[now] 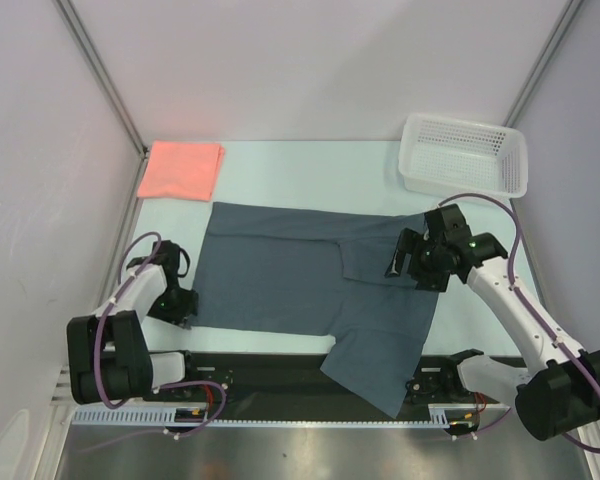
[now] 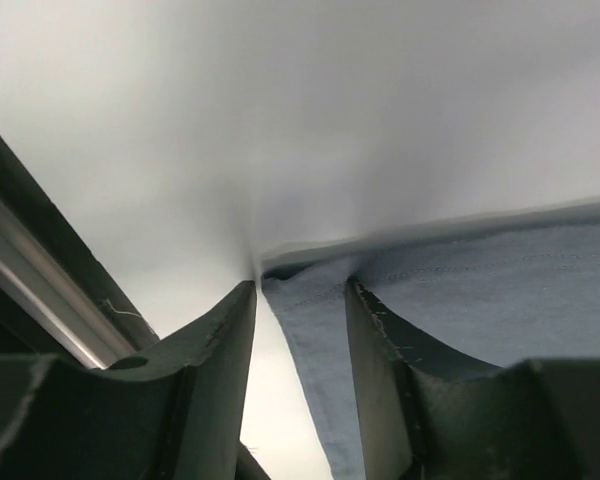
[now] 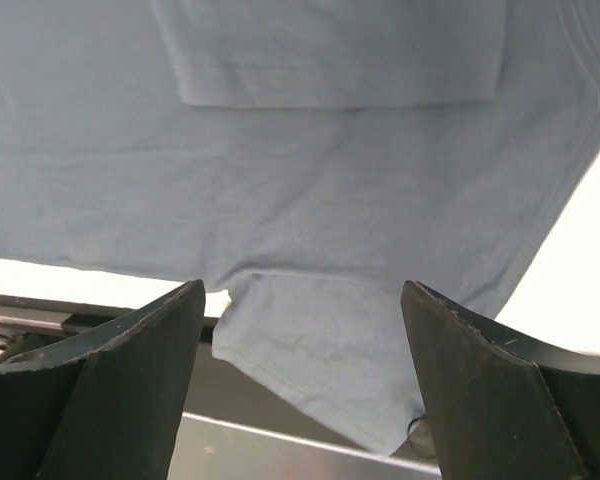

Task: Fold and stack the t-shirts
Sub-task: Fold the tshirt

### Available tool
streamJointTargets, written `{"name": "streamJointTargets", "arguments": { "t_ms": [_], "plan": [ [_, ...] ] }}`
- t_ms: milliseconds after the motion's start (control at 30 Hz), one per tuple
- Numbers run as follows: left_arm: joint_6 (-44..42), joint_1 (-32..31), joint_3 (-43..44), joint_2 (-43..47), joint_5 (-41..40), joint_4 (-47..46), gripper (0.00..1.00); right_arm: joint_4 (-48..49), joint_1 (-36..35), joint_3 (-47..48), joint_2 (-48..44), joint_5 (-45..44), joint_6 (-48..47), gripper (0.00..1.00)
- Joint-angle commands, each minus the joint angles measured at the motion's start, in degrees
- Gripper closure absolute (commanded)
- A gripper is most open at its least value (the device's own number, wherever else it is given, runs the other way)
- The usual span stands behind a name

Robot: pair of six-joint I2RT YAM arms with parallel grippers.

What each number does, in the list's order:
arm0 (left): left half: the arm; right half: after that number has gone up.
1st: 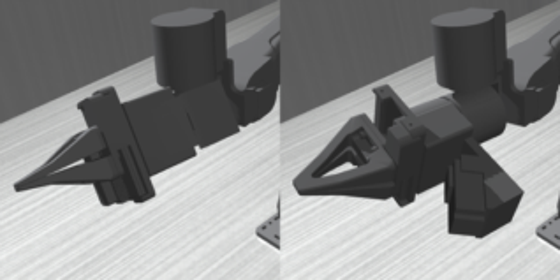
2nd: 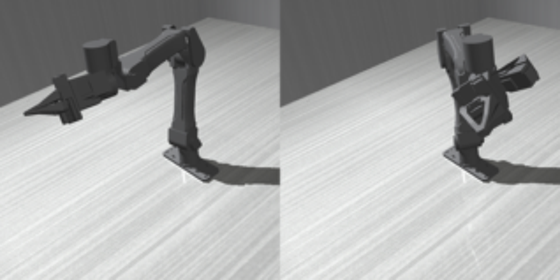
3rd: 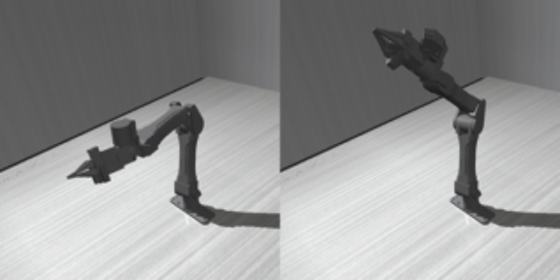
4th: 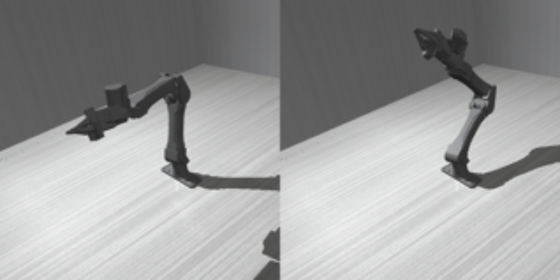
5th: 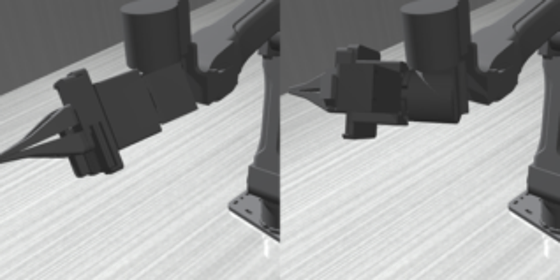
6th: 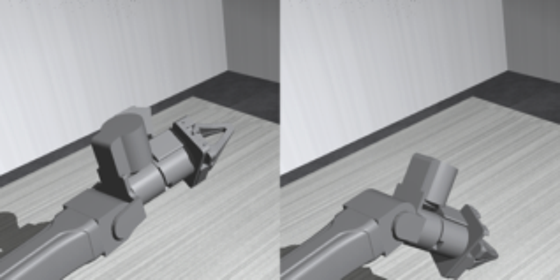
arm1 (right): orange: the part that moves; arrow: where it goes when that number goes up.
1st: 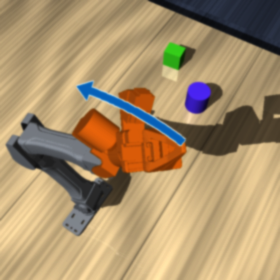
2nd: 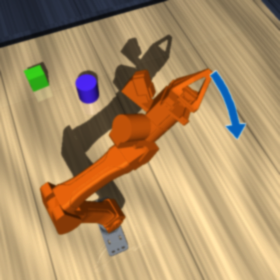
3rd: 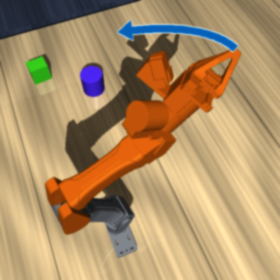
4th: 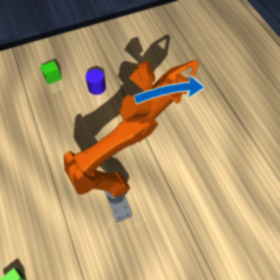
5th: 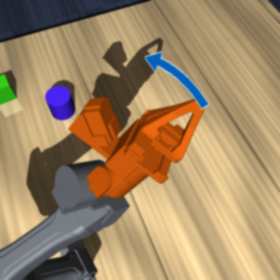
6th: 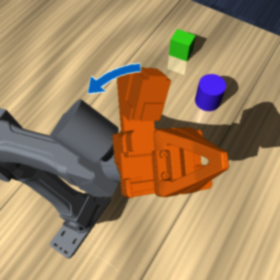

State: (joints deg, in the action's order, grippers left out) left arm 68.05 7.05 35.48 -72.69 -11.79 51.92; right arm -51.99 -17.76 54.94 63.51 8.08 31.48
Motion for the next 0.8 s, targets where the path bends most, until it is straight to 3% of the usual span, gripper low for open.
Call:
{"name": "streamJointTargets", "arguments": {
  "t_ms": [0,67,167,367,600,733,767],
  "plan": [
    [0.8,1.5,-1.9,-2.7,0.0,-1.2,0.54,-3.3,0.4,0.4,0.8,-1.5,4.3,0.16],
    [0.5,1.6,-2.0,-3.4,-0.3,-1.8,0.56,-6.8,0.8,0.4,2.4,-1.3,7.2,0.17],
    [0.0,1.8,-1.2,-3.8,-1.4,-2.4,0.72,-8.0,0.6,-4.1,-0.5,0.3,10.4,0.27],
    [-0.4,2.2,1.3,-2.7,-3.6,-0.3,0.88,-14.4,-1.5,-10.5,-5.0,-1.5,15.4,0.39],
    [0.8,2.3,-2.3,1.8,-1.2,-2.2,0.89,-10.7,-7.5,-21.1,-6.9,-0.5,22.3,0.48],
    [0.4,2.2,-2.4,2.5,-0.1,-2.0,0.9,-10.0,-13.2,-22.1,-5.8,-4.7,26.8,0.47],
    [0.0,2.3,-2.4,2.5,-0.2,-1.8,0.91,-9.5,-13.4,-22.2,-5.5,-5.3,27.8,0.42]
  ]
}}
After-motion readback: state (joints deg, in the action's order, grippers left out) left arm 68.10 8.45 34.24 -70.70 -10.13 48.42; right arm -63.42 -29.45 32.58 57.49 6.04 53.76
